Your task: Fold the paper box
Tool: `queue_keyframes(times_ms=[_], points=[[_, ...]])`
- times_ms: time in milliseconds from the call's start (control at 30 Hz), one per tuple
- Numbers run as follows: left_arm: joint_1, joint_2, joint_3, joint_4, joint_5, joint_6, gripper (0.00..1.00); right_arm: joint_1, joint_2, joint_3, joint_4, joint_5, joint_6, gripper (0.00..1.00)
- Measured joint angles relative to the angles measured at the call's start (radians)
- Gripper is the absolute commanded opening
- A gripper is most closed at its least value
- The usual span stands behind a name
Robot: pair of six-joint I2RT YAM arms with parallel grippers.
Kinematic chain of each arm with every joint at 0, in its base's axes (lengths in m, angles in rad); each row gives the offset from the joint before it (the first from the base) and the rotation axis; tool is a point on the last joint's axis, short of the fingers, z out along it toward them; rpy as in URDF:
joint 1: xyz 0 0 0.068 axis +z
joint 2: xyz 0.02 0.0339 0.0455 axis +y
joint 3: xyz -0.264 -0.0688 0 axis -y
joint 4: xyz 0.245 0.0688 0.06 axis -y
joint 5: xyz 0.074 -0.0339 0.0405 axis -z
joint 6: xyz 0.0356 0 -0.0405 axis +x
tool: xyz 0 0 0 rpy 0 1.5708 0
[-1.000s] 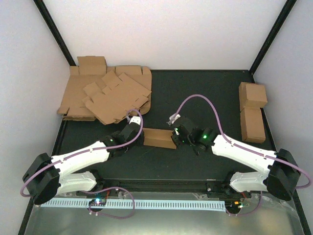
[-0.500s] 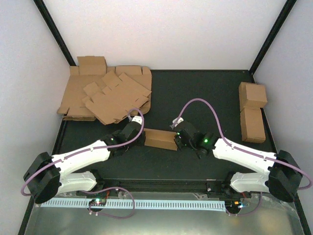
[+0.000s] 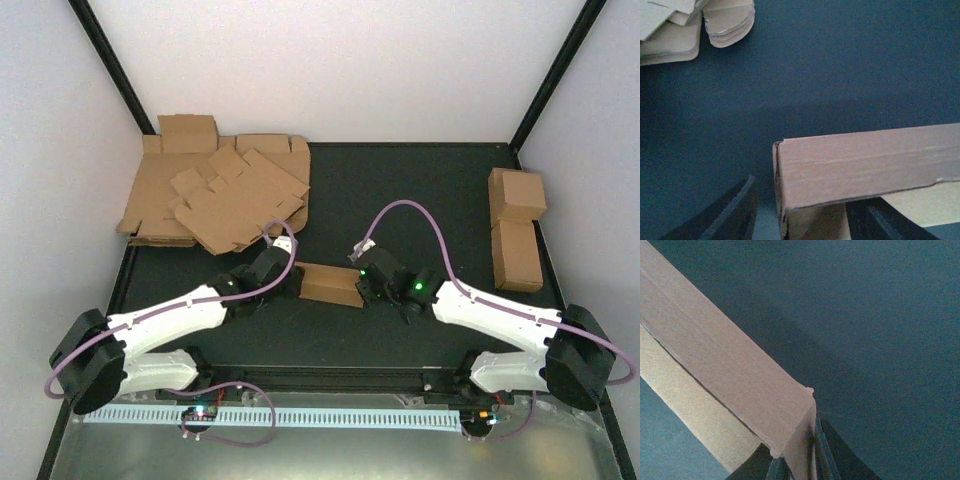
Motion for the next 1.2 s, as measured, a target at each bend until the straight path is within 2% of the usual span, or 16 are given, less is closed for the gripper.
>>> queue_keyframes(times_ms=[133, 400, 667, 967, 1200], points=[[0.0, 0.021, 0.0, 0.03, 0.022, -0.005, 0.63, 0.0, -0.001, 0.007, -0.007, -0.004, 0.013, 0.15], [0.001, 0.075, 0.0, 0.09, 0.045, -0.019, 0.62, 0.0, -0.004, 0.007, -0.018, -0.006, 0.037, 0.14], [0.001, 0.09, 0.001, 0.116, 0.052, -0.025, 0.55, 0.0, 0.004, 0.056, -0.092, -0.006, 0.122, 0.08], [0.001, 0.116, 0.015, 0.129, 0.053, -0.031, 0.4, -0.001, 0.045, 0.143, -0.212, -0.008, 0.236, 0.02], [-0.001, 0.116, 0.015, 0.127, 0.044, -0.036, 0.36, -0.002, 0.061, 0.164, -0.25, -0.019, 0.344, 0.02]])
